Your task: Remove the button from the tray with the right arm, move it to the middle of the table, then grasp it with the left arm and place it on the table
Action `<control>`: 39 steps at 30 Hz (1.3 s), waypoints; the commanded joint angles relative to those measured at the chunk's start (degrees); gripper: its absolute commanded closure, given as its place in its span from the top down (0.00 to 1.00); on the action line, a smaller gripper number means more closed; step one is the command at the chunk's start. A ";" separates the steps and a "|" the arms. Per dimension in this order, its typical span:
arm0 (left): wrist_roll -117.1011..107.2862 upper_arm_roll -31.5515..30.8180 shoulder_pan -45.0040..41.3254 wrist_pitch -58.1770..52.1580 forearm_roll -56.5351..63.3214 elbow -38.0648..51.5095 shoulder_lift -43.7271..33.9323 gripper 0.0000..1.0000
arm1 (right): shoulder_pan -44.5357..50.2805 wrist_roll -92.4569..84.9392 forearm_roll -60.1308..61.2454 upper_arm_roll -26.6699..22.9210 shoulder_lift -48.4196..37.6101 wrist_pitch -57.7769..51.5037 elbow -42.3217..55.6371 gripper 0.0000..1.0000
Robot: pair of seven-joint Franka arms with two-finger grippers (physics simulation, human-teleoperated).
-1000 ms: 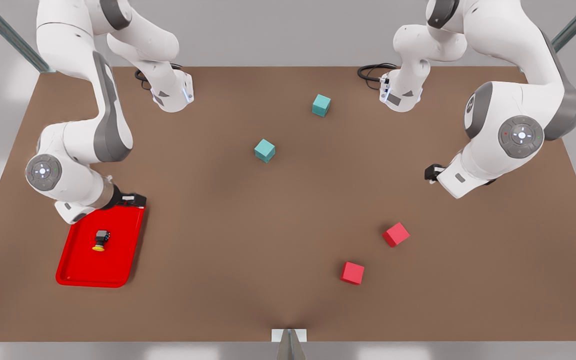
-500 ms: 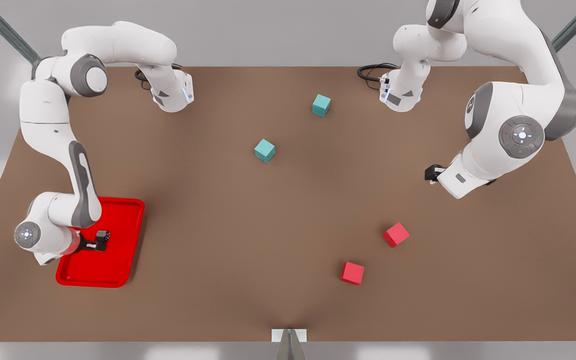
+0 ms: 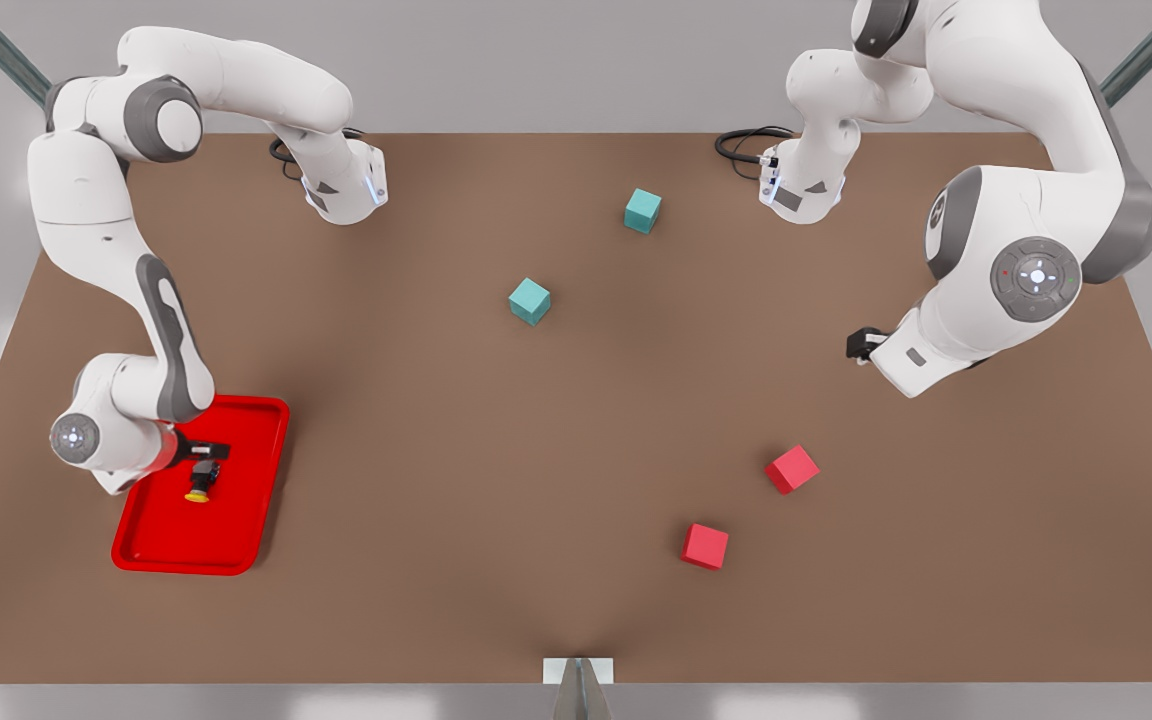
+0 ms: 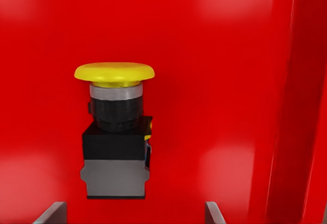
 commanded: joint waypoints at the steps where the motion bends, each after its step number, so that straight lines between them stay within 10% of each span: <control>1: -0.01 0.00 0.00 -0.38 -0.03 0.03 -0.09 1.00 | -0.12 -2.43 0.25 -0.03 0.07 2.91 -0.29 1.00; 10: -0.01 0.00 0.00 -0.65 -0.03 -0.41 0.00 1.00 | -0.03 -2.08 0.16 -0.03 1.12 3.00 -0.38 0.87; 39: -0.01 -0.09 -0.09 -1.88 -0.47 -1.56 -0.44 1.00 | 0.94 -0.15 0.07 0.15 1.56 10.21 2.52 0.94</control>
